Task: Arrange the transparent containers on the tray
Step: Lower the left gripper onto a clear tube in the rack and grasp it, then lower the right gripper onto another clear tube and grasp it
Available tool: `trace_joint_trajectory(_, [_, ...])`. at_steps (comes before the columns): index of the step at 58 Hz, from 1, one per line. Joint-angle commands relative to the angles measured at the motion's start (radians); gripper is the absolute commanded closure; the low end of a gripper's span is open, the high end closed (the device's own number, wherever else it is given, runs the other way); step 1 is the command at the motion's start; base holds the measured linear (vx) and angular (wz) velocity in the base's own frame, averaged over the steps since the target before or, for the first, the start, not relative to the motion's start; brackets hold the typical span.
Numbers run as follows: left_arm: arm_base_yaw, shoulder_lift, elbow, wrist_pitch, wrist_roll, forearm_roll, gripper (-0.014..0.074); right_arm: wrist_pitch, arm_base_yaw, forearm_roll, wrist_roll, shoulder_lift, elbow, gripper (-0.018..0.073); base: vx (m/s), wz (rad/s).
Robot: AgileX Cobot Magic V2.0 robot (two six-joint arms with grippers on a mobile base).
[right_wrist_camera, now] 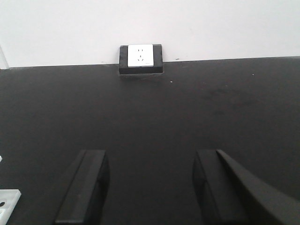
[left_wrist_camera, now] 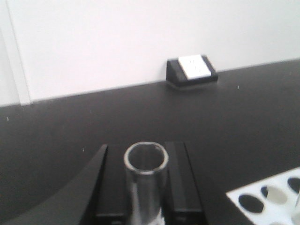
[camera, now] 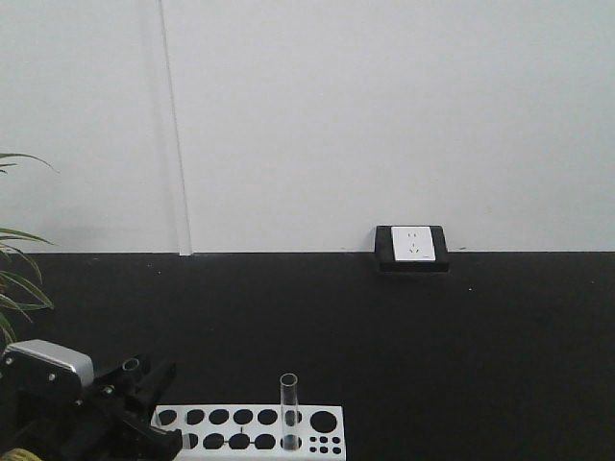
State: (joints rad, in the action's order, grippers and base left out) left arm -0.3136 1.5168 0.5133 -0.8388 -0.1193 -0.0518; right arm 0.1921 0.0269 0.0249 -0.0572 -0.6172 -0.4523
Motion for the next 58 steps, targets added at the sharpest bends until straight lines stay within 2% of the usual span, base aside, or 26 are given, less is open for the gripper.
trace_joint_trajectory(1, [-0.006,-0.104,0.034,-0.031,0.014,0.01,0.0503,-0.082,-0.005,0.005,0.005,-0.004,-0.032,0.0092,0.0,0.0])
trace_joint_trajectory(14, [-0.006,-0.274,0.074,0.162,0.018,0.01,0.0503,-0.179,-0.005,-0.004,0.005,-0.004,-0.032,0.0092,0.0,0.0])
trace_joint_trajectory(26, [-0.006,-0.418,0.074,0.32,0.018,0.01,0.0503,-0.192,0.015,-0.063,0.011,-0.022,-0.031,0.0092,0.0,0.0])
trace_joint_trajectory(32, [-0.006,-0.459,0.074,0.388,0.018,0.009,0.0503,-0.212,0.114,-0.062,0.057,-0.077,-0.025,0.0092,0.0,0.0])
trace_joint_trajectory(39, [-0.006,-0.48,0.074,0.408,0.018,0.009,0.0503,-0.358,0.308,-0.054,0.109,-0.193,0.003,0.0092,0.0,0.0])
trace_joint_trajectory(45, [-0.006,-0.484,0.074,0.404,0.018,0.009,0.0503,-0.492,0.436,-0.054,0.156,-0.323,0.004,0.0092,0.0,0.0])
trace_joint_trajectory(50, [-0.006,-0.485,0.074,0.404,0.018,0.009,0.0503,-0.612,0.5,-0.058,0.163,-0.434,0.004,0.0092,0.0,0.0])
trace_joint_trajectory(58, [-0.006,-0.485,0.074,0.404,0.018,0.009,0.0503,-0.792,0.545,-0.097,0.157,-0.592,0.004,0.0091,0.0,0.0])
